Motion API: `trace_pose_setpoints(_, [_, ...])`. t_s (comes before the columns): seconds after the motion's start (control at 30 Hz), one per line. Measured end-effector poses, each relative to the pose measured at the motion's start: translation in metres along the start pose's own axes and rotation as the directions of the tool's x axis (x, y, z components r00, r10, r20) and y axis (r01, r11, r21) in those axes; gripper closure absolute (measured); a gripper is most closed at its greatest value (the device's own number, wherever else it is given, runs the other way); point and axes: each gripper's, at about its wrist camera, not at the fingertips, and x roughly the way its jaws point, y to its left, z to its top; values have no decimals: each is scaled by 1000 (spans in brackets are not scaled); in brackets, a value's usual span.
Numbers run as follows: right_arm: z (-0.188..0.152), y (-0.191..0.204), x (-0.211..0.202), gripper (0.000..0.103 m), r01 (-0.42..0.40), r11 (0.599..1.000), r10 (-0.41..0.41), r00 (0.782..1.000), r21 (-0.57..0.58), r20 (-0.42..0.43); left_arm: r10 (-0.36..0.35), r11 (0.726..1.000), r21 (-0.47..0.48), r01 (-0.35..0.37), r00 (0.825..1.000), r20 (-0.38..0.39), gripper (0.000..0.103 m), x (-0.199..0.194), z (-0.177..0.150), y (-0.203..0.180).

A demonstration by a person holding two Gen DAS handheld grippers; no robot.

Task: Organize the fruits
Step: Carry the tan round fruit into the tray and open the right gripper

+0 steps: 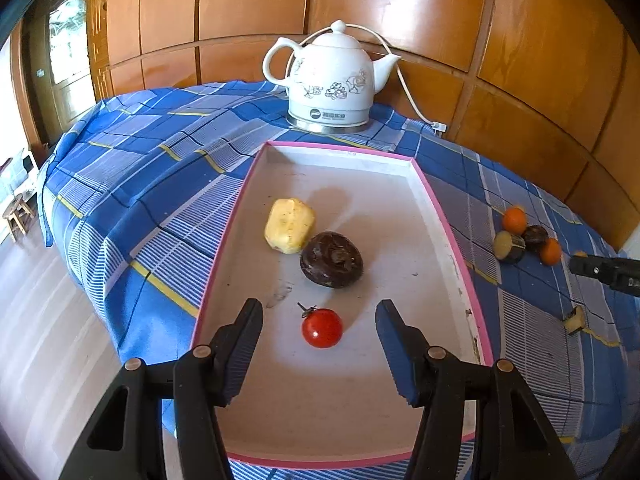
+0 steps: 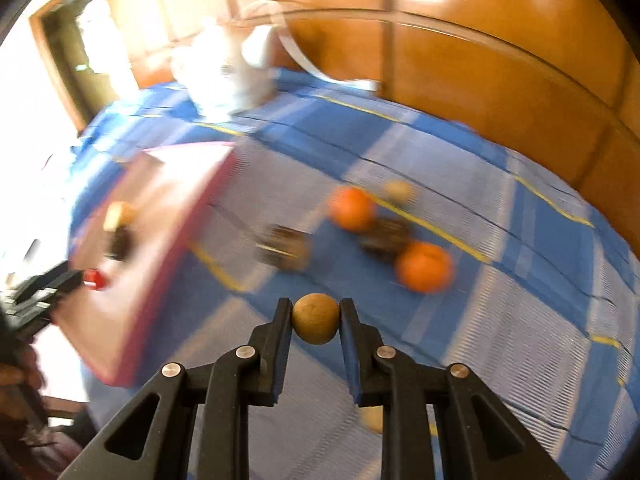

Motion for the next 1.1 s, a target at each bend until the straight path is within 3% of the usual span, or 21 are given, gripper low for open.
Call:
trace_pose_setpoints(0.17, [21,56,20,80,-143,988,143,990,-49,-6,-5,1000,-12,5,1000,1,43,-1,0,5])
trace_pose_setpoints(0.37, [44,108,55,80,-230,972,228,973,-55,-30,-4,1000,-28,4,1000,0,44,-1,0,12])
trace_pose_setpoints(0.5, [56,128,75,79,-241,969,239,970,-47,-48,-7,999,-37,7,1000,-7,44,1,-1,16])
trace_pose_setpoints(0.67, [59,131,88,69,-228,974,226,972,-16,-56,-16,999,-38,16,1000,-15,44,2,-3,17])
trace_pose_setpoints(1.1, [31,104,49,68,-170,984,169,986,-50,-11,-27,999,-19,27,1000,-8,43,-2,-2,6])
